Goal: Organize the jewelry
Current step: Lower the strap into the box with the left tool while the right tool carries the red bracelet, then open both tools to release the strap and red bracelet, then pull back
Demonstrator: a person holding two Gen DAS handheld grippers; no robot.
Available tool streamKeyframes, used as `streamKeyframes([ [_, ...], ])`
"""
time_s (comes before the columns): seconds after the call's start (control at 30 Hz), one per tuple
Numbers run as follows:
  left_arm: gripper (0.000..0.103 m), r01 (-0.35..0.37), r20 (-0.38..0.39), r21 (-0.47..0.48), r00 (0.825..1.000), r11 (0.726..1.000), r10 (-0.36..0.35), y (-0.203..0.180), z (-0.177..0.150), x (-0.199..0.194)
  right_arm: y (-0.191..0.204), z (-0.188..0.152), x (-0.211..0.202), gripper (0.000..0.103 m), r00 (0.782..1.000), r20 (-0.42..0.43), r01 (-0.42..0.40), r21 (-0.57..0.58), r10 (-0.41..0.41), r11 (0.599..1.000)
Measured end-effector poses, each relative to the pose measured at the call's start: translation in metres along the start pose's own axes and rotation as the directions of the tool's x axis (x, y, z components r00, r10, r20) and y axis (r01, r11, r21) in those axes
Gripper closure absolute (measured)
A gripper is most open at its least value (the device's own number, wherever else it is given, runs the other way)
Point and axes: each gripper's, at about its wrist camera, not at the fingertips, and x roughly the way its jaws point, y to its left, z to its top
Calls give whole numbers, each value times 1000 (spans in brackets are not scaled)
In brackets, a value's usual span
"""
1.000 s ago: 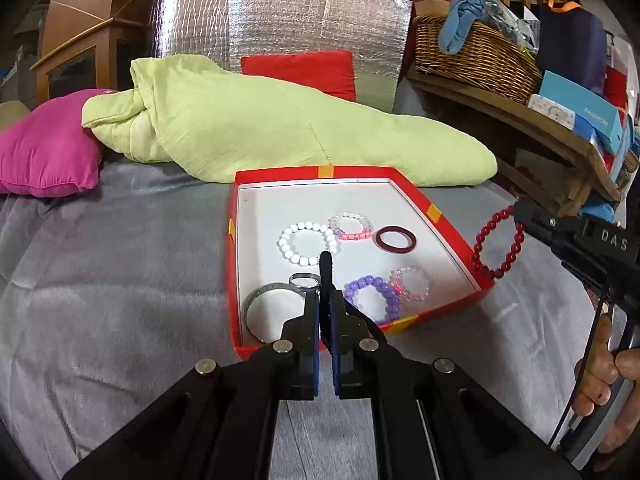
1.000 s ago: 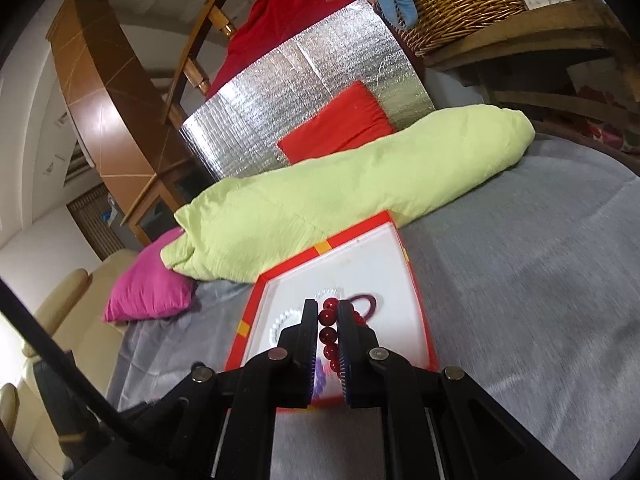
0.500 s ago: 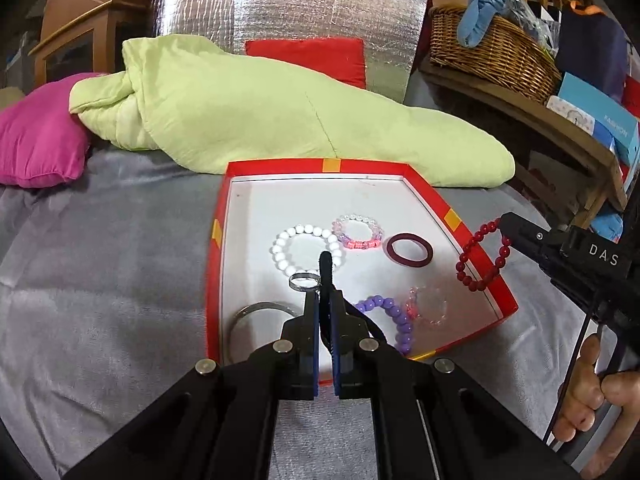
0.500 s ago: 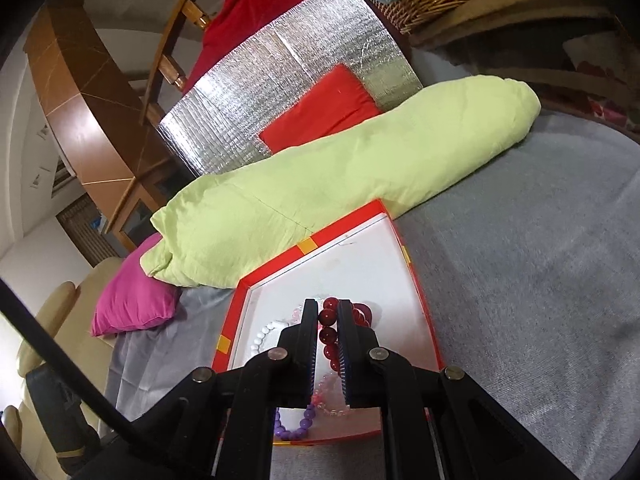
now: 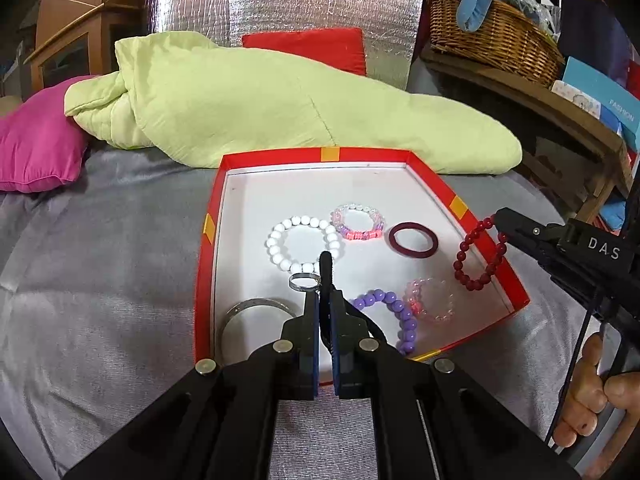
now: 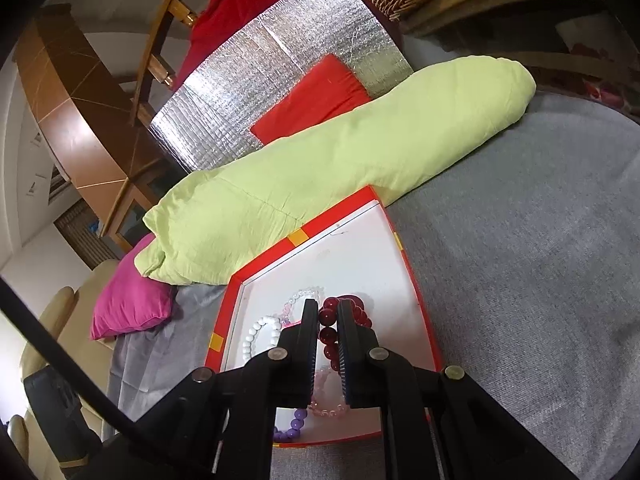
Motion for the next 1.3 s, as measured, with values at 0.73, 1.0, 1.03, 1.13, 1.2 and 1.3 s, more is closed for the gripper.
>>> streamKeyframes([
  [0.73, 98, -50, -1, 20, 999, 999, 50, -1, 0, 2, -5, -3, 6, 93, 1000, -7, 10, 23, -10, 1000],
  [1.0, 98, -47, -9, 28, 999, 998, 48, -2, -1, 4, -7, -4, 9, 93, 1000, -11, 18, 29, -18, 999],
  [1.03, 98, -49, -8, 30, 999, 998, 49, -3, -1, 4, -7, -4, 10, 93, 1000, -12, 20, 29, -20, 999],
  [1.13, 98, -47, -12, 31, 999, 998, 48, -4, -2, 5, -8, -4, 11, 93, 1000, -13, 23, 29, -22, 999],
  [1.2, 98, -48, -12, 32, 999, 998, 48, -4, -2, 5, -8, -4, 12, 93, 1000, -14, 26, 26, -26, 999],
  [1.3, 98, -47, -14, 33, 999, 998, 48, -4, -2, 5, -8, -4, 14, 93, 999, -16, 33, 25, -32, 999],
])
